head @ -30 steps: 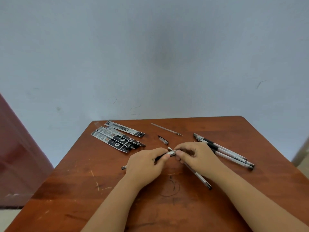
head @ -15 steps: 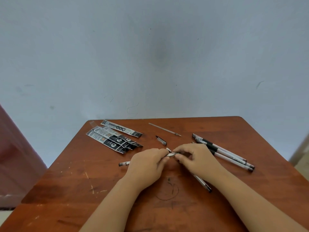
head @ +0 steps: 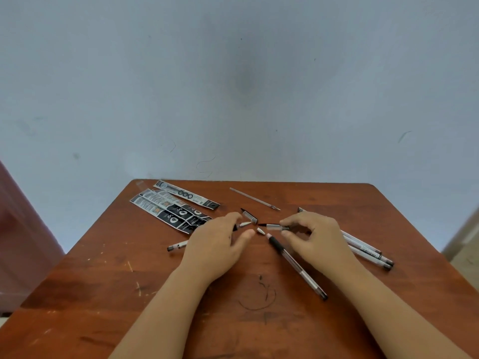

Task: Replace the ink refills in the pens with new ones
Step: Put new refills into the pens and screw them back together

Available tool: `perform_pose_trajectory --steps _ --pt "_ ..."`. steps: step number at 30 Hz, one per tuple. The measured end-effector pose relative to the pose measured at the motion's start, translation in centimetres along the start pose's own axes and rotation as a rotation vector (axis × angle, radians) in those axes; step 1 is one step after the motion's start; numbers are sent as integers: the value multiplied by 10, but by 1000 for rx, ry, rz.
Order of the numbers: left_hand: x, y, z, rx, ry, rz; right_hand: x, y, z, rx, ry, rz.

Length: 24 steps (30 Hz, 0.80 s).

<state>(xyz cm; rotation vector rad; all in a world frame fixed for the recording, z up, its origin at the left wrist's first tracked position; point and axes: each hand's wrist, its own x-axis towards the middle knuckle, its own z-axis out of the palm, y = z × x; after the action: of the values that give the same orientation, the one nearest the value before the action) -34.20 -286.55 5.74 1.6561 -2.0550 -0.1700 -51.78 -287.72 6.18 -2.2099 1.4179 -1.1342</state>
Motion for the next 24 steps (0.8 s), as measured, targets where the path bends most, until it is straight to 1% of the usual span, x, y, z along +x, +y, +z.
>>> perform_pose_trajectory --steps 2,4,8,11,14,16,18,20,22,24 --pt "2 -4 -2 -33 45 -98 1 1 0 0 53 57" --pt "5 -8 -2 -11 68 -174 0 1 2 -20 45 86" --pt "7 -19 -2 31 109 -220 -2 -3 6 -37 40 91" --pt "5 -25 -7 -12 143 -287 4 -11 12 -181 -29 -11" --pt "3 -29 -12 -52 192 -361 18 -22 28 -417 -73 -179" --pt "2 -30 -14 -63 185 -383 27 -30 43 -576 -34 -244" --pt "1 -30 -15 -58 168 -382 33 -37 57 -639 0 -225" --pt "2 -30 -15 -58 166 -375 38 -35 69 -623 15 -166" --pt "3 -31 -15 -55 167 -367 42 -32 74 -600 -6 -88" --pt "4 -32 -15 -61 159 -371 45 -32 76 -640 -46 -45"
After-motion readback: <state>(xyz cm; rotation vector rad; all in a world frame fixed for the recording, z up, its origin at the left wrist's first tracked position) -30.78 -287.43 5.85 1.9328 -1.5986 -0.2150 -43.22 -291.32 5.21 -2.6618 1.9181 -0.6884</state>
